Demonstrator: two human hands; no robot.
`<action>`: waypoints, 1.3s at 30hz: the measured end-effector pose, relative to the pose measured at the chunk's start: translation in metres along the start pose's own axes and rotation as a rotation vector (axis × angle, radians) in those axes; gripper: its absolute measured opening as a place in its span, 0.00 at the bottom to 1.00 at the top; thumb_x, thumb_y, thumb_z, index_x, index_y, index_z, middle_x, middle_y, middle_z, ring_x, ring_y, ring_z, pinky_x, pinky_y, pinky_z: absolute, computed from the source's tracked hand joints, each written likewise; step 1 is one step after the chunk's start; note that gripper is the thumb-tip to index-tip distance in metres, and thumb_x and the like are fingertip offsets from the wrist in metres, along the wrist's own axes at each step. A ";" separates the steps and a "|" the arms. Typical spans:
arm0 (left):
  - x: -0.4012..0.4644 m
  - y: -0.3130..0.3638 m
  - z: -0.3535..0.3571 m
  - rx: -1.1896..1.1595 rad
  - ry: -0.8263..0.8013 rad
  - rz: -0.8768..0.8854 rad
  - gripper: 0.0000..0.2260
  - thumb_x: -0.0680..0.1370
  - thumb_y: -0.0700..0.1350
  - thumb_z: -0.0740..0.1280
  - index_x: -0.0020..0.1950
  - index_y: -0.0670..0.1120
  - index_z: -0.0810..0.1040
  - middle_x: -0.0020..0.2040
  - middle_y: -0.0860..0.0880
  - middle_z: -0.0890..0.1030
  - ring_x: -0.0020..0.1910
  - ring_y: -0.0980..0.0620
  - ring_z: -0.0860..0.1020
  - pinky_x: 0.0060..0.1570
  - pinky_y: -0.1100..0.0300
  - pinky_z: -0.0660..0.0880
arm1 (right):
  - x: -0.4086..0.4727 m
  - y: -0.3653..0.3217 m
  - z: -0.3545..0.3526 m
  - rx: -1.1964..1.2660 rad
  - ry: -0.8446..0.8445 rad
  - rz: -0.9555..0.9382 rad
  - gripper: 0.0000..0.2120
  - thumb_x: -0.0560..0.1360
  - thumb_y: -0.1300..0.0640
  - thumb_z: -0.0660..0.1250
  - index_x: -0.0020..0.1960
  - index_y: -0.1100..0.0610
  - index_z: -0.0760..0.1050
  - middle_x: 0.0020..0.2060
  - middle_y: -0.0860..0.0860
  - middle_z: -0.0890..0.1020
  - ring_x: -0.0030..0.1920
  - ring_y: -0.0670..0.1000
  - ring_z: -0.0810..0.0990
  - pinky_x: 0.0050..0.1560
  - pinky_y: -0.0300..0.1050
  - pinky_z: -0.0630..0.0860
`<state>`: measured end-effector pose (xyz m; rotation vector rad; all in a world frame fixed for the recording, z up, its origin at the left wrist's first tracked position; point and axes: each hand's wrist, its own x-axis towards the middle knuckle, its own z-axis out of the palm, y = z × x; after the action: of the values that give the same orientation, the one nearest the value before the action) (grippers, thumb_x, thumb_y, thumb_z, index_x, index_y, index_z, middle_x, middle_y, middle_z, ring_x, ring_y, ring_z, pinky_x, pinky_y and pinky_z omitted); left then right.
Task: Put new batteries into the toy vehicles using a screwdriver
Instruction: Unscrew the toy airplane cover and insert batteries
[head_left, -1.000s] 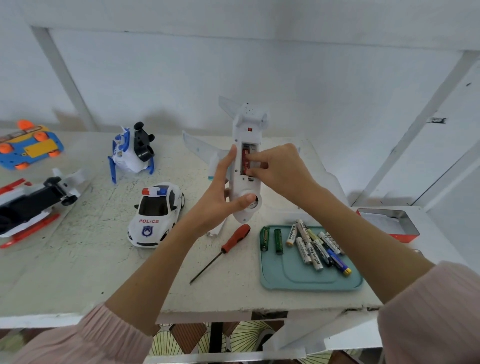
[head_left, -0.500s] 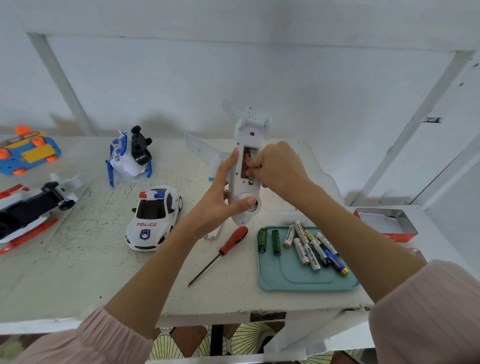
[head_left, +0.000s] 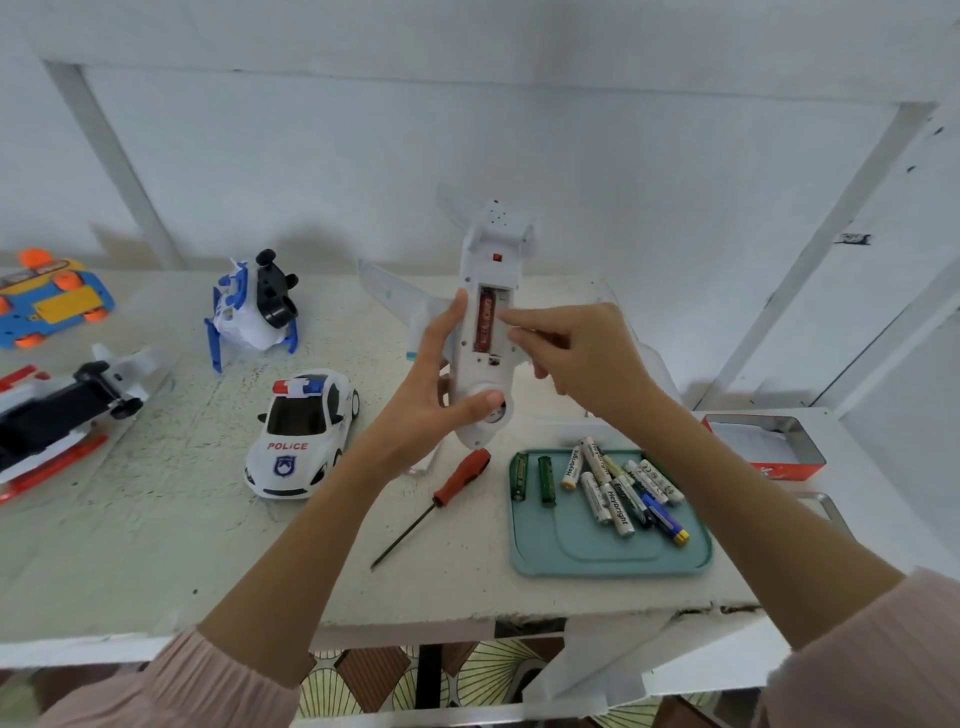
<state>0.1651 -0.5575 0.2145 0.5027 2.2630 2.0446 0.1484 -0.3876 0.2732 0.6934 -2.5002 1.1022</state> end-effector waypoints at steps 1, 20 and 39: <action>0.000 -0.001 -0.002 -0.002 0.010 -0.006 0.38 0.72 0.50 0.72 0.71 0.69 0.50 0.68 0.57 0.68 0.58 0.57 0.77 0.50 0.67 0.76 | -0.007 0.001 -0.004 0.012 0.007 -0.021 0.10 0.74 0.61 0.68 0.54 0.60 0.80 0.27 0.36 0.74 0.25 0.36 0.75 0.32 0.26 0.71; -0.012 -0.008 -0.003 -0.007 0.032 -0.046 0.39 0.70 0.50 0.71 0.71 0.67 0.49 0.73 0.49 0.65 0.61 0.51 0.76 0.55 0.61 0.77 | -0.076 0.057 0.019 -0.510 -0.618 -0.005 0.29 0.72 0.45 0.66 0.70 0.51 0.64 0.60 0.47 0.72 0.59 0.47 0.65 0.59 0.40 0.64; -0.012 -0.006 0.000 -0.013 0.014 -0.070 0.38 0.68 0.51 0.70 0.69 0.70 0.50 0.71 0.56 0.65 0.58 0.58 0.77 0.51 0.65 0.76 | -0.051 0.028 0.003 1.073 0.005 0.517 0.29 0.55 0.77 0.72 0.47 0.57 0.64 0.34 0.56 0.81 0.32 0.51 0.80 0.31 0.39 0.75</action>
<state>0.1757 -0.5611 0.2064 0.4033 2.2396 2.0346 0.1755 -0.3579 0.2310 0.2255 -1.9505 2.6583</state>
